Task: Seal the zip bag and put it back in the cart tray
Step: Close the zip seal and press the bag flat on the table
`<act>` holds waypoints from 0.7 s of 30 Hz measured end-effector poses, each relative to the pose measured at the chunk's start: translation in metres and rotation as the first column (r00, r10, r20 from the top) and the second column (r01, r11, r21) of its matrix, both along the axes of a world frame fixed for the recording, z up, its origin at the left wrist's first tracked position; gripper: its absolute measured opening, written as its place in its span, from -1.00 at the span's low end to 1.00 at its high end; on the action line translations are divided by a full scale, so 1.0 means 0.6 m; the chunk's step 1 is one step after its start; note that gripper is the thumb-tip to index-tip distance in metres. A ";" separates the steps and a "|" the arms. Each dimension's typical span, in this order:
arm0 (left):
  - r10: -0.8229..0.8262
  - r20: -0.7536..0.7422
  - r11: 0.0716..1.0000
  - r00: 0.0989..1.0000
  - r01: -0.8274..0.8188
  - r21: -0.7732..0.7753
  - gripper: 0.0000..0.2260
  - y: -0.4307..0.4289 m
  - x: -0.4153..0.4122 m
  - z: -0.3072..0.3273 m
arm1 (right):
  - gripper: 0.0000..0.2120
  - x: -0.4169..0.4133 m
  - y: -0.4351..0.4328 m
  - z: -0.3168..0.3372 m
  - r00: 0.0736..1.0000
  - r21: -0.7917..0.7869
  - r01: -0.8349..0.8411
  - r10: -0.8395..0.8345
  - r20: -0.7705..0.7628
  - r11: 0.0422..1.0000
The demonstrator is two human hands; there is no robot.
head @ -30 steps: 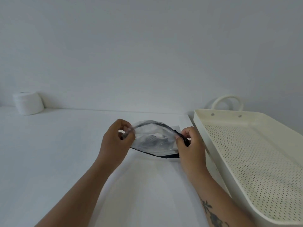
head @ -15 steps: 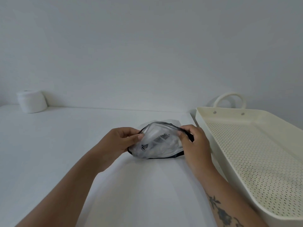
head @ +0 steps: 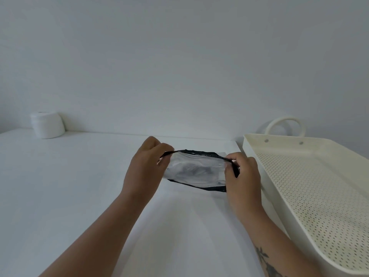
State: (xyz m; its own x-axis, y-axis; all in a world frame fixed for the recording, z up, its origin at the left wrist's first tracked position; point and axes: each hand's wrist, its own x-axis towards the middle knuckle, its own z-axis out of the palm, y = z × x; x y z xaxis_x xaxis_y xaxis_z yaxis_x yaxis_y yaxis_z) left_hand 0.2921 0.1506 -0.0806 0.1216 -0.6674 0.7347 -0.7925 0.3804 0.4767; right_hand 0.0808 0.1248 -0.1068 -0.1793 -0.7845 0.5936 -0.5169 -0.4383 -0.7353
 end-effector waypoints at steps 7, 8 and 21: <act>0.015 -0.526 0.961 0.851 0.133 0.244 -0.82 0.005 0.008 0.007 | -0.70 -0.001 -0.003 0.003 0.981 0.059 -0.118 0.107 0.163 0.991; -0.023 -0.648 0.927 0.762 0.259 0.271 -0.78 0.005 0.012 0.011 | -0.76 -0.004 -0.005 0.004 0.964 0.091 -0.134 0.109 0.241 0.987; -0.222 -0.882 0.837 0.415 0.546 0.046 -0.91 0.004 0.018 0.009 | -0.74 -0.009 0.004 0.014 0.704 0.073 -0.407 0.262 0.660 0.911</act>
